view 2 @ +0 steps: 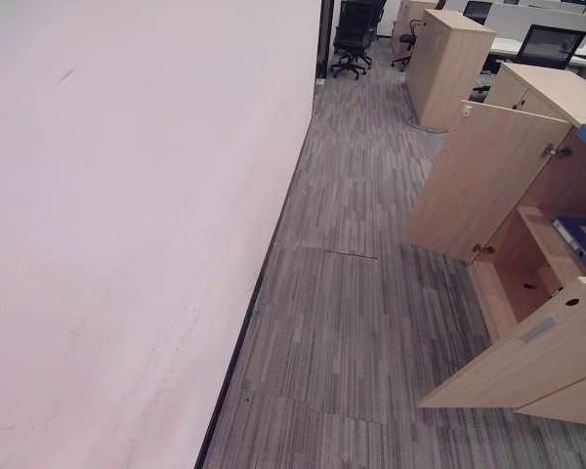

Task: Put the empty folder in the office cabinet

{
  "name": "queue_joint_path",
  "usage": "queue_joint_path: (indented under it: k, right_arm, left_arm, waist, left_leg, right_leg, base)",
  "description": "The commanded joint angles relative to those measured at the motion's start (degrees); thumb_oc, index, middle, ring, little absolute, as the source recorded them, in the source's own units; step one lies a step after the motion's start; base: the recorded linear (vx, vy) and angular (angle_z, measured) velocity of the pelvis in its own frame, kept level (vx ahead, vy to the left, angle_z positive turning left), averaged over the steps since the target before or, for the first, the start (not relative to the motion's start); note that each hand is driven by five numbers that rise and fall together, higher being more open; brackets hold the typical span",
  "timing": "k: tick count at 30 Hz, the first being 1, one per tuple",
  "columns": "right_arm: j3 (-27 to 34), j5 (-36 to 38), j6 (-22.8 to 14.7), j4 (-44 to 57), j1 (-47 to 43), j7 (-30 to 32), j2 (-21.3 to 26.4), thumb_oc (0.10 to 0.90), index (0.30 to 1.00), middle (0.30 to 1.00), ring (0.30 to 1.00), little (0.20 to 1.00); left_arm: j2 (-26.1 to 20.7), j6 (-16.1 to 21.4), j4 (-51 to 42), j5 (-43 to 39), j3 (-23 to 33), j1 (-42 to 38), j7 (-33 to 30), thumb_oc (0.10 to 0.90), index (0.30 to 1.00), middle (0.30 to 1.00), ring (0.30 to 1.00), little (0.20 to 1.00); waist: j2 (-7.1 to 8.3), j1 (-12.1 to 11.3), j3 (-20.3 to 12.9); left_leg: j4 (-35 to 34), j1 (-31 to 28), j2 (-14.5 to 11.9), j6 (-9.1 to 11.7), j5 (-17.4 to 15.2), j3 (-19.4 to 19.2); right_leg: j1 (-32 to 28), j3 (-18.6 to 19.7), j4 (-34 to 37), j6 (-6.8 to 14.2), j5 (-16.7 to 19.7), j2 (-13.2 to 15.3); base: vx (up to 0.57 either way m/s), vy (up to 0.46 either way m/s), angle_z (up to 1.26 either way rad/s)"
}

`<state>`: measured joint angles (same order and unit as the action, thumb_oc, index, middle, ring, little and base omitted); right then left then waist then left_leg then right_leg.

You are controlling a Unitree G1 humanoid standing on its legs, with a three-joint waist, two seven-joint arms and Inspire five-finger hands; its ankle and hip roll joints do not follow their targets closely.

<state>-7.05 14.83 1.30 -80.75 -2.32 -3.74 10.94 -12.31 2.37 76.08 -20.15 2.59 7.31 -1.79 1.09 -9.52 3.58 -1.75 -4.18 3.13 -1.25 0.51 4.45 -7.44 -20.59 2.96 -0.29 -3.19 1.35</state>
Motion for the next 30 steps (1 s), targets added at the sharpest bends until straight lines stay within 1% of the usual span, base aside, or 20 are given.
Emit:
queue_joint_path:
  k: [1, 11, 12, 17, 22, 30]
  right_arm:
    - [-0.5, 2.0, 0.0, -0.6, -1.3, -0.3, 0.4, 0.800, 0.900, 0.900, 0.900, 0.900]
    - [1.1, 3.1, 0.1, -1.1, -1.1, 0.0, 1.1, 0.800, 0.900, 0.900, 0.900, 0.900]
    - [1.4, 3.5, 0.1, -1.0, -1.0, -0.1, 1.1, 0.800, 0.900, 0.900, 0.900, 0.900]
    - [1.9, 4.9, -0.1, -0.7, -0.9, -0.2, 1.3, 0.800, 0.900, 0.900, 0.900, 0.900]
    - [2.4, 5.6, -0.2, -0.2, -0.8, 0.0, 1.3, 0.800, 0.900, 0.900, 0.900, 0.900]
    - [6.7, 12.0, -2.2, 1.1, -0.1, 2.3, 0.8, 0.800, 0.900, 0.900, 0.900, 0.900]
  left_arm:
    - [-0.9, 0.5, 3.5, -1.6, 2.9, -1.6, 0.5, 0.800, 0.900, 0.900, 0.900, 0.900]
    - [-0.9, 0.1, 4.6, 0.1, 2.6, -1.6, 0.5, 0.800, 0.900, 0.900, 0.900, 0.900]
    - [-0.8, 0.0, 4.4, 0.2, 2.0, -1.6, 1.2, 0.800, 0.900, 0.900, 0.900, 0.900]
    - [-0.7, -0.2, 4.7, 0.2, 1.7, -1.7, 1.8, 0.800, 0.900, 0.900, 0.900, 0.900]
    - [-0.8, -0.3, 5.1, 0.9, 1.7, -1.9, 1.7, 0.800, 0.900, 0.900, 0.900, 0.900]
    - [0.0, 1.8, 2.6, -4.7, 4.1, -1.9, -1.2, 0.800, 0.900, 0.900, 0.900, 0.900]
  waist:
    - [1.33, 0.2, -1.0]
    - [1.23, 0.9, -0.9]
    - [1.22, 1.2, -0.8]
    - [1.09, 1.7, -0.5]
    - [1.27, 2.1, -0.5]
    - [1.32, 2.5, -0.3]
  left_leg:
    - [-3.2, 1.1, 0.9, 1.9, -0.4, 3.9]
    - [-3.2, 0.9, 0.7, 2.0, -0.7, 3.3]
    - [-3.2, 0.9, 0.6, 2.0, -0.7, 3.1]
    - [-3.2, 0.9, 0.5, 1.9, -0.9, 2.6]
    - [-3.2, 0.7, 0.4, 1.8, -1.2, 2.1]
    - [-3.2, 0.8, 0.5, 1.8, -1.3, 1.6]
  right_leg:
    - [-1.5, -2.2, 0.9, 3.6, 0.9, 2.6]
    - [-1.5, -1.8, 1.2, 3.6, 1.0, 2.5]
    - [-1.4, -1.6, 1.2, 3.6, 1.0, 2.5]
    - [-1.0, -1.2, 1.0, 3.7, 1.2, 2.5]
    - [-1.0, -0.8, 1.1, 3.8, 1.4, 2.5]
    - [-0.9, -0.6, 1.2, 4.2, 1.8, 2.9]
  base:
    - [0.00, 0.000, 0.00]
    - [0.00, 0.001, -0.03]
    - [0.01, -0.003, -0.04]
    - [0.00, 0.008, -0.05]
    - [0.00, 0.013, -0.11]
    - [0.00, 0.007, -0.04]
